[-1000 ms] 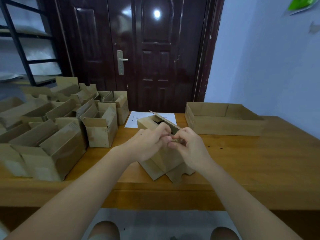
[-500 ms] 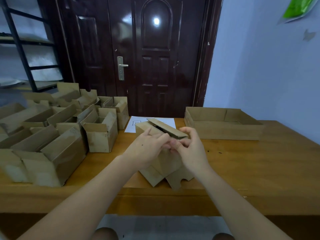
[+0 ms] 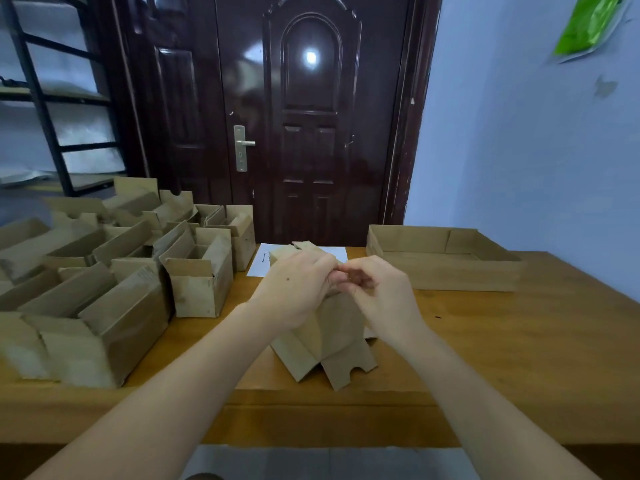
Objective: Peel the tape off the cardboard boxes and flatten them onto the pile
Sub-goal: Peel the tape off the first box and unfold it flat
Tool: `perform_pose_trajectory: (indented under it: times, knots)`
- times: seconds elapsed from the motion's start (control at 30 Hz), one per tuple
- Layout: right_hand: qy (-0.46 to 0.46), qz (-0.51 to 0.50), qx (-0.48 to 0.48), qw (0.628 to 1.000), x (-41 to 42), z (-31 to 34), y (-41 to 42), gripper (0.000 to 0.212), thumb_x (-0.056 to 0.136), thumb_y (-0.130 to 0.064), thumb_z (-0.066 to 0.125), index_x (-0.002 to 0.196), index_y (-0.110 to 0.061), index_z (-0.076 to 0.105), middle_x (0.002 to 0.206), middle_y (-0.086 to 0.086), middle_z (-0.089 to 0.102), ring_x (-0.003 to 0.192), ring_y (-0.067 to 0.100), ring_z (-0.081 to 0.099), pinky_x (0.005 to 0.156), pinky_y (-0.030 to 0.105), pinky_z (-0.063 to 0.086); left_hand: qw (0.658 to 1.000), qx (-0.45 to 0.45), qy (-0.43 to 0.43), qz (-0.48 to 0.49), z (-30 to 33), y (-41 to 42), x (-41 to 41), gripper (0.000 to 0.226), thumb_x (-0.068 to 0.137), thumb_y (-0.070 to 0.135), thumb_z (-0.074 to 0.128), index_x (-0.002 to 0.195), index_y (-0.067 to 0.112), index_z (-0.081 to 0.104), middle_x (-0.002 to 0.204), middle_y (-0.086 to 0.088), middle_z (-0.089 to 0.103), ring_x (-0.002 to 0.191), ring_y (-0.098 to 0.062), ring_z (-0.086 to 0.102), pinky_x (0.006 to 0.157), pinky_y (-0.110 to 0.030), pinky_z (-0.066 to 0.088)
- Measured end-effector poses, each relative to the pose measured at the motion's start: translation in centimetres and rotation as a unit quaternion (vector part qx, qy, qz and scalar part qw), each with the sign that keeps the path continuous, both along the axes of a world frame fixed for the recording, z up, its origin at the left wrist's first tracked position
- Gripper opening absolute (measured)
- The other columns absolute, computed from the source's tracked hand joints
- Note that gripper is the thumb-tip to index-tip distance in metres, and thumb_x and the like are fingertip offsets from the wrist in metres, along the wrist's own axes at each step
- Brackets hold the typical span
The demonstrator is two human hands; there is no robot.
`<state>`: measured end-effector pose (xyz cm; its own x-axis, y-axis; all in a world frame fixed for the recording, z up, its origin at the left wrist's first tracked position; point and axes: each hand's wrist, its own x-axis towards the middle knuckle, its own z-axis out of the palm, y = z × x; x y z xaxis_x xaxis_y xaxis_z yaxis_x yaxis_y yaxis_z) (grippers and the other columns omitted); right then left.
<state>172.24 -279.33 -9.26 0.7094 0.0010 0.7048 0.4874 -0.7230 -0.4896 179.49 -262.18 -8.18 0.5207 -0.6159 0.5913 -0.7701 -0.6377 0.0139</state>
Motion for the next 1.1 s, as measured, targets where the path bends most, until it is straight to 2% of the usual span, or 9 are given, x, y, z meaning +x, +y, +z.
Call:
perform_pose_trajectory:
  times: [0.17, 0.3, 0.4, 0.5, 0.6, 0.7, 0.8, 0.93, 1.1]
  knots:
    - [-0.115, -0.038, -0.08, 0.989, 1.7, 2.1, -0.8, 0.018, 0.085, -0.007, 0.076, 0.101, -0.015, 0.074, 0.094, -0.005, 0.067, 0.082, 0.006, 0.06, 0.074, 0.018, 0.051, 0.993, 0.001, -0.11, 0.047, 2.2, -1.7, 1.2, 0.052, 0.108, 0.05, 0.025, 0.077, 0.017, 0.052, 0.063, 0.005, 0.051, 0.057, -0.022, 0.052, 0.066, -0.039, 0.046]
    - [-0.134, -0.068, -0.062, 0.987, 3.5, 3.6, -1.9, 0.018, 0.083, -0.006, 0.075, 0.098, -0.015, 0.072, 0.095, -0.005, 0.062, 0.08, 0.007, 0.056, 0.069, 0.018, 0.048, 0.983, 0.029, -0.172, 0.052, 5.0, -3.2, 2.4, 0.04, 0.107, 0.038, 0.041, 0.071, 0.021, 0.037, 0.052, 0.008, 0.029, 0.041, -0.025, 0.042, 0.056, -0.033, 0.029]
    - [-0.086, -0.094, -0.072, 0.989, 5.0, 4.6, -3.4, 0.013, 0.09, -0.016, 0.071, 0.103, -0.017, 0.067, 0.094, -0.004, 0.064, 0.08, 0.01, 0.056, 0.07, 0.034, 0.053, 0.983, 0.096, -0.117, 0.106, 6.2, -5.3, 3.4, 0.035, 0.113, 0.038, 0.03, 0.1, 0.022, 0.059, 0.061, 0.008, 0.029, 0.065, -0.024, 0.054, 0.068, -0.035, 0.035]
    - [-0.057, -0.146, -0.148, 0.976, 6.8, 5.2, -5.1, 0.021, 0.093, -0.021, 0.068, 0.112, -0.015, 0.064, 0.092, 0.0, 0.067, 0.09, 0.02, 0.056, 0.069, 0.041, 0.052, 0.979, 0.138, -0.106, 0.11, 6.6, -7.2, 4.7, 0.031, 0.113, 0.032, 0.034, 0.141, 0.035, 0.046, 0.079, 0.009, 0.037, 0.089, -0.022, 0.06, 0.074, -0.036, 0.041]
    - [-0.019, -0.173, -0.223, 0.959, 9.3, 5.1, -7.4, 0.018, 0.097, -0.017, 0.06, 0.114, -0.015, 0.058, 0.092, 0.003, 0.063, 0.091, 0.021, 0.055, 0.068, 0.04, 0.053, 0.973, 0.192, -0.03, 0.123, 6.5, -9.3, 6.4, 0.035, 0.112, 0.045, 0.029, 0.136, 0.026, 0.048, 0.078, 0.01, 0.037, 0.09, -0.023, 0.058, 0.076, -0.038, 0.043]
    - [0.06, -0.208, -0.293, 0.931, 12.7, 3.9, -11.0, 0.015, 0.1, -0.017, 0.057, 0.115, -0.016, 0.058, 0.107, 0.002, 0.059, 0.096, 0.021, 0.053, 0.071, 0.034, 0.054, 0.961, 0.214, 0.101, 0.143, 6.1, -11.2, 9.1, 0.064, 0.104, 0.066, 0.024, 0.136, 0.016, 0.048, 0.091, 0.0, 0.059, 0.09, -0.025, 0.057, 0.077, -0.037, 0.038]
    - [0.142, -0.263, -0.332, 0.895, 16.4, 2.5, -14.4, 0.021, 0.094, -0.013, 0.067, 0.114, -0.015, 0.062, 0.119, 0.005, 0.051, 0.093, 0.018, 0.046, 0.068, 0.029, 0.051, 0.944, 0.267, 0.117, 0.152, 5.5, -12.2, 11.7, 0.07, 0.102, 0.07, 0.024, 0.142, 0.016, 0.046, 0.115, -0.008, 0.066, 0.104, -0.028, 0.061, 0.078, -0.037, 0.04]
    - [0.213, -0.278, -0.342, 0.872, 21.0, 1.5, -17.5, 0.042, 0.092, -0.004, 0.067, 0.13, -0.016, 0.056, 0.123, 0.008, 0.055, 0.105, 0.023, 0.054, 0.083, 0.035, 0.057, 0.935, 0.298, 0.126, 0.144, 4.7, -12.8, 14.6, 0.069, 0.102, 0.07, 0.024, 0.134, 0.016, 0.053, 0.113, -0.006, 0.067, 0.098, -0.026, 0.059, 0.085, -0.039, 0.045]
    - [0.272, -0.279, -0.337, 0.857, 24.6, 0.7, -18.2, 0.031, 0.104, -0.013, 0.054, 0.133, -0.014, 0.061, 0.134, 0.005, 0.054, 0.108, 0.024, 0.061, 0.091, 0.037, 0.056, 0.931, 0.303, 0.145, 0.143, 3.8, -12.8, 17.1, 0.069, 0.102, 0.07, 0.025, 0.137, 0.018, 0.054, 0.119, -0.006, 0.067, 0.11, -0.028, 0.061, 0.091, -0.041, 0.045]
